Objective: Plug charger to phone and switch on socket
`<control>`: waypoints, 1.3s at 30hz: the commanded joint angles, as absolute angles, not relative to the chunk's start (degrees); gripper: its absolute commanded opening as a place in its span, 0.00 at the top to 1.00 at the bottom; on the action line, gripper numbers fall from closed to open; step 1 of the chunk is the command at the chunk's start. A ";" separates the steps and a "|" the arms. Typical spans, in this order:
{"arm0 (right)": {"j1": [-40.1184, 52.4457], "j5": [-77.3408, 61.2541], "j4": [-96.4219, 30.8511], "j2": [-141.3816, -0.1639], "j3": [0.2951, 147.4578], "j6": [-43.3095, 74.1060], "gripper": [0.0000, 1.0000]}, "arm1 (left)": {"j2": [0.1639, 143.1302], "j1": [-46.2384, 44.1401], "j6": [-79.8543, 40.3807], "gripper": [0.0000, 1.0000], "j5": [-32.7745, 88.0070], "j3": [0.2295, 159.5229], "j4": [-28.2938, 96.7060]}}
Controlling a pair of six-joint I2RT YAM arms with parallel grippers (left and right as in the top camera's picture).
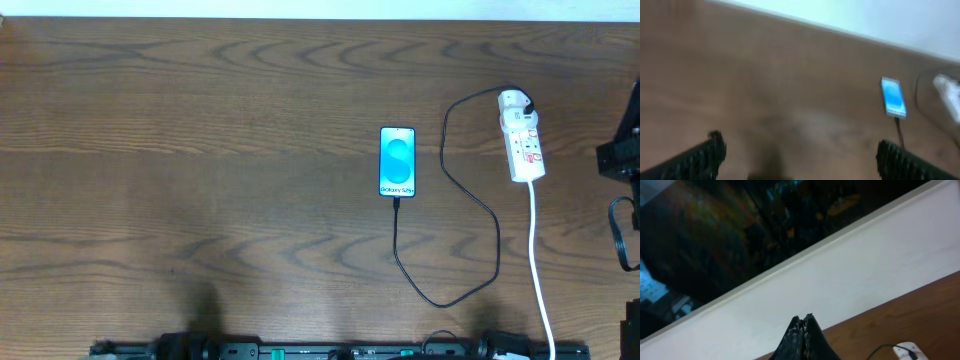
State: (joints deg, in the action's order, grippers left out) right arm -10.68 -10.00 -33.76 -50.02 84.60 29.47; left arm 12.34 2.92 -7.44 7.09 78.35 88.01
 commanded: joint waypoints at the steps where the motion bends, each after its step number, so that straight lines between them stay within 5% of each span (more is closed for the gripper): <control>1: -10.39 -14.20 -33.56 -50.06 84.86 28.69 0.99 | 11.79 3.22 -7.33 0.02 6.59 78.15 88.01; 39: -10.39 -17.96 -32.51 -44.51 84.86 30.57 0.99 | 0.23 9.21 -7.35 0.02 7.01 79.15 88.44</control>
